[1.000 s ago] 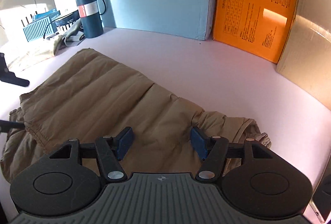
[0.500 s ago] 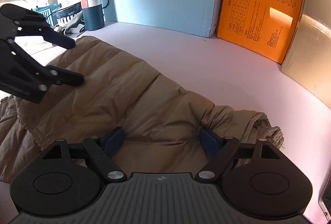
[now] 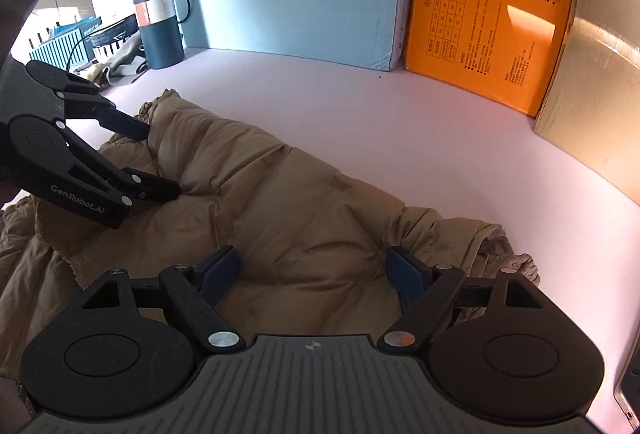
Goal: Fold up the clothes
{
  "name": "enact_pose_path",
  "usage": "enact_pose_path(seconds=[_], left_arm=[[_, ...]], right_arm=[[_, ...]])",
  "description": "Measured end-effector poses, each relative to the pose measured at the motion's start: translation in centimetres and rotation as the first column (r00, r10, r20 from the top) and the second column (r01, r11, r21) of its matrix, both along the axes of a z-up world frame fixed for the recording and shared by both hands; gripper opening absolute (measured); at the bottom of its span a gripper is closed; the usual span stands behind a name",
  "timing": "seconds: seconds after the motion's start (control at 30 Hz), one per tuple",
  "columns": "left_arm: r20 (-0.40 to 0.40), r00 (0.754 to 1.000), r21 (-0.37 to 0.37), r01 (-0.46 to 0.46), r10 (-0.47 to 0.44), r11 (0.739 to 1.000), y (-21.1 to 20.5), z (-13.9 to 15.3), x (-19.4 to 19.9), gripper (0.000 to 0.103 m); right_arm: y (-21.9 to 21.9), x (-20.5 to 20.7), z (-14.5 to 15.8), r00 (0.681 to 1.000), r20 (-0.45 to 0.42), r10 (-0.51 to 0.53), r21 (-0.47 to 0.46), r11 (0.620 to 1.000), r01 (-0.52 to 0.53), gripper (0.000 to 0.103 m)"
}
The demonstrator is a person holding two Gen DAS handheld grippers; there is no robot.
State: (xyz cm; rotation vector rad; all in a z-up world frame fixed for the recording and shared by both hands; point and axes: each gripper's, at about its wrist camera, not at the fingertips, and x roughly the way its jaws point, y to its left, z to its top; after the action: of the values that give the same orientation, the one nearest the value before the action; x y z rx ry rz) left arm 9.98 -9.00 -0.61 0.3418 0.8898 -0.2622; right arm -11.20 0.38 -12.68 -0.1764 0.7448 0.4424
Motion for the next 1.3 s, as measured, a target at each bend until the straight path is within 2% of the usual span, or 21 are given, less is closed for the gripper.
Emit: enact_pose_path(seconds=[0.07, 0.23, 0.33, 0.47, 0.57, 0.7, 0.9, 0.97, 1.03, 1.07, 1.1, 1.13, 1.17, 1.2, 1.23, 1.3], left_arm=[[-0.004, 1.000, -0.004, -0.002, 0.002, 1.000, 0.1, 0.1, 0.1, 0.071], [-0.010, 1.000, -0.004, -0.014, 0.014, 1.000, 0.4, 0.8, -0.2, 0.071], [0.017, 1.000, -0.011, -0.018, 0.018, 1.000, 1.5, 1.9, -1.6, 0.072], [0.036, 0.999, -0.041, -0.033, 0.034, 0.999, 4.3, 2.7, -3.8, 0.076], [0.026, 0.998, -0.067, -0.053, 0.054, 0.996, 6.1, 2.8, -5.1, 0.080], [-0.028, 0.998, -0.117, -0.052, 0.049, 0.992, 7.3, 2.0, -5.7, 0.080], [-0.116, 0.989, -0.197, -0.114, 0.092, 0.974, 7.7, 0.5, -5.3, 0.083], [-0.133, 0.986, -0.220, -0.130, 0.103, 0.967, 7.6, 0.2, -5.2, 0.084], [-0.127, 0.986, -0.241, -0.136, 0.108, 0.961, 7.5, 0.4, -5.4, 0.086], [-0.124, 0.986, -0.251, -0.139, 0.110, 0.958, 7.4, 0.4, -5.5, 0.085], [-0.121, 0.986, -0.262, -0.141, 0.113, 0.955, 7.3, 0.5, -5.6, 0.071], [-0.118, 0.986, -0.272, -0.144, 0.115, 0.951, 7.3, 0.6, -5.7, 0.063], [-0.116, 0.986, -0.282, -0.146, 0.118, 0.948, 7.2, 0.6, -5.8, 0.051], [-0.113, 0.986, -0.293, -0.149, 0.121, 0.945, 7.1, 0.7, -5.9, 0.041], [-0.096, 0.989, -0.293, -0.137, 0.114, 0.946, 6.9, 1.0, -6.1, 0.037], [-0.061, 0.993, -0.292, -0.116, 0.102, 0.949, 6.7, 1.9, -6.7, 0.026]], right_arm=[[0.2, 0.2, -0.4, 1.000, -0.009, 0.012, -0.004, 1.000, -0.012, 0.090], [0.3, 0.1, 0.1, 0.999, -0.012, 0.036, -0.016, 0.999, -0.036, 0.092], [-0.8, -1.1, 1.5, 0.999, 0.012, 0.030, 0.023, 0.999, -0.030, 0.092], [-3.7, -3.2, 3.4, 0.999, 0.033, -0.043, 0.090, 0.995, 0.040, 0.094], [-6.5, -4.5, 3.5, 0.993, 0.000, -0.118, 0.103, 0.988, 0.117, 0.094], [-9.7, -5.2, 2.0, 0.977, -0.100, -0.190, 0.119, 0.972, 0.202, 0.094], [-11.3, -5.1, 0.0, 0.937, -0.249, -0.246, 0.221, 0.927, 0.302, 0.094], [-10.8, -5.2, -0.3, 0.937, -0.247, -0.248, 0.237, 0.922, 0.307, 0.100], [-9.9, -5.3, -0.3, 0.944, -0.228, -0.240, 0.227, 0.929, 0.291, 0.101], [-9.6, -5.3, -0.4, 0.948, -0.221, -0.229, 0.228, 0.933, 0.278, 0.099], [-9.3, -5.3, -0.4, 0.953, -0.216, -0.213, 0.236, 0.935, 0.263, 0.095], [-8.9, -5.3, -0.4, 0.957, -0.209, -0.203, 0.236, 0.939, 0.250, 0.080], [-8.8, -5.2, -0.3, 0.959, -0.205, -0.196, 0.241, 0.939, 0.244, 0.060], [-8.9, -5.1, -0.2, 0.960, -0.208, -0.189, 0.260, 0.935, 0.240, 0.049], [-9.1, -5.0, -0.2, 0.958, -0.218, -0.184, 0.284, 0.927, 0.243, 0.028], [-9.2, -4.8, 0.0, 0.955, -0.239, -0.177, 0.328, 0.911, 0.251, 0.024]])
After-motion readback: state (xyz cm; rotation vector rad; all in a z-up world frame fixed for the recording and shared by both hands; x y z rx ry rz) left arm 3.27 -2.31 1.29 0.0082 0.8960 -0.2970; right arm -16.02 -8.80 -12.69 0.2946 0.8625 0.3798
